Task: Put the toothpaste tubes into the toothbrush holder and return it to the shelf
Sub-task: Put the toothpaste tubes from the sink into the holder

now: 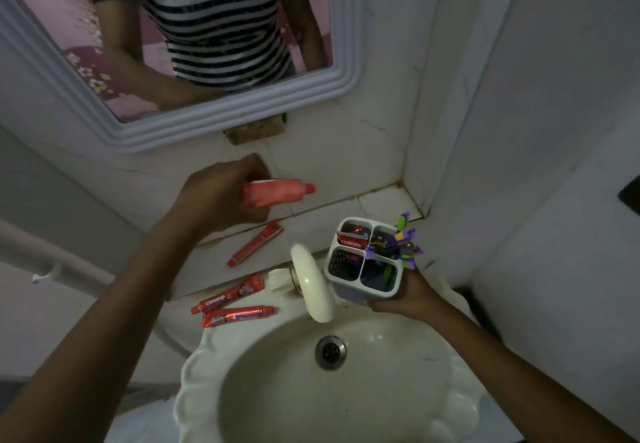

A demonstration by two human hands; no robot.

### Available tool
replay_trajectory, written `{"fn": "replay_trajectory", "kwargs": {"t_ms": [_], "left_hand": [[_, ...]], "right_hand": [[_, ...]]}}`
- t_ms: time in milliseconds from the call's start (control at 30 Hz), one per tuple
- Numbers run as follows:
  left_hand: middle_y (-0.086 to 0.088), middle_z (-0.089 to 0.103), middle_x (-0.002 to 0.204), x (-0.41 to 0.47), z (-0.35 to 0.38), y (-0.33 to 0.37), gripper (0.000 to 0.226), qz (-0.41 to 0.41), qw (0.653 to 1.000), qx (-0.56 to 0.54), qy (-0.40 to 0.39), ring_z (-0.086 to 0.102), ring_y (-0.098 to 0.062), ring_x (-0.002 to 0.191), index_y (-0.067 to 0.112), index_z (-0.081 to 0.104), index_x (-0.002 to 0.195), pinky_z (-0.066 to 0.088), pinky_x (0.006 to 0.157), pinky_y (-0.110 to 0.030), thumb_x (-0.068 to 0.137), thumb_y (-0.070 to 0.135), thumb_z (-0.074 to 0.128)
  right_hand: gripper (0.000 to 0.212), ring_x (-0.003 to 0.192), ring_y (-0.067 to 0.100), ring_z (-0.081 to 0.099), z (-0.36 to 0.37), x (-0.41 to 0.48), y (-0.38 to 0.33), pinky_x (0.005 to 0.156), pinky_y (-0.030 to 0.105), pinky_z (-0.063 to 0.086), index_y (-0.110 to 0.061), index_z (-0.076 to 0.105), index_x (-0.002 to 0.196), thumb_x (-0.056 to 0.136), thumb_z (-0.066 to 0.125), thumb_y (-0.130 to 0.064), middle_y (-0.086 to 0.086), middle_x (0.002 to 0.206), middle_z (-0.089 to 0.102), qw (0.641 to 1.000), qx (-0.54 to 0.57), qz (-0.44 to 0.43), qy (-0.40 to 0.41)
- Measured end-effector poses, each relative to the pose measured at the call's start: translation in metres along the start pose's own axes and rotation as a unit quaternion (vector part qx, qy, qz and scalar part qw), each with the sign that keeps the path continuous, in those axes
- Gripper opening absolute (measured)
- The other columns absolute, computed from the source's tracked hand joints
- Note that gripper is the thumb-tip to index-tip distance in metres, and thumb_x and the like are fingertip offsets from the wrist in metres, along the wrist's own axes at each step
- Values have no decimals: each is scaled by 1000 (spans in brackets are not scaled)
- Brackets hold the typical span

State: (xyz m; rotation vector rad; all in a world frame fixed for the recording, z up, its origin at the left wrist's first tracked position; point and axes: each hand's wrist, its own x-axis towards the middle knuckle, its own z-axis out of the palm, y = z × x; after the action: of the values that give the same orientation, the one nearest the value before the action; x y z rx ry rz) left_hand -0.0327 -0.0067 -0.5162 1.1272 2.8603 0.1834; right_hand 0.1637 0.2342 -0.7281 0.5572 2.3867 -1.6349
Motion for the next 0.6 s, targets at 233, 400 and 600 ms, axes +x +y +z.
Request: {"fn": "replay_trajectory", "kwargs": {"t_ms": [233, 400, 600], "left_hand": [[11, 67, 109, 6, -20, 129, 50, 269, 934, 206, -114, 64, -15, 100, 35, 57, 119, 49, 90, -37, 72, 43, 75], [3, 65, 101, 13, 18, 160, 44, 309, 892, 299, -139, 64, -20, 93, 29, 64, 115, 48, 80, -34, 76, 46, 73], [17, 68, 108, 24, 4, 110, 40, 214, 970, -57, -101, 63, -5, 86, 40, 61, 120, 52, 77, -30, 83, 56, 63]], "right_hand": [[80, 80, -18, 55, 1, -1, -4, 68, -7, 40, -4, 50, 134, 67, 89, -24, -12, 103, 58, 1000, -9, -11, 7], [102, 99, -21, 52, 6, 8, 12, 85, 10, 44, 0, 48, 129, 44, 86, -44, -3, 113, 59, 998, -11, -40, 53], [70, 90, -23, 54, 3, 8, 10, 74, -6, 40, -15, 52, 124, 66, 91, -12, -7, 110, 58, 998, 16, -52, 9]]}}
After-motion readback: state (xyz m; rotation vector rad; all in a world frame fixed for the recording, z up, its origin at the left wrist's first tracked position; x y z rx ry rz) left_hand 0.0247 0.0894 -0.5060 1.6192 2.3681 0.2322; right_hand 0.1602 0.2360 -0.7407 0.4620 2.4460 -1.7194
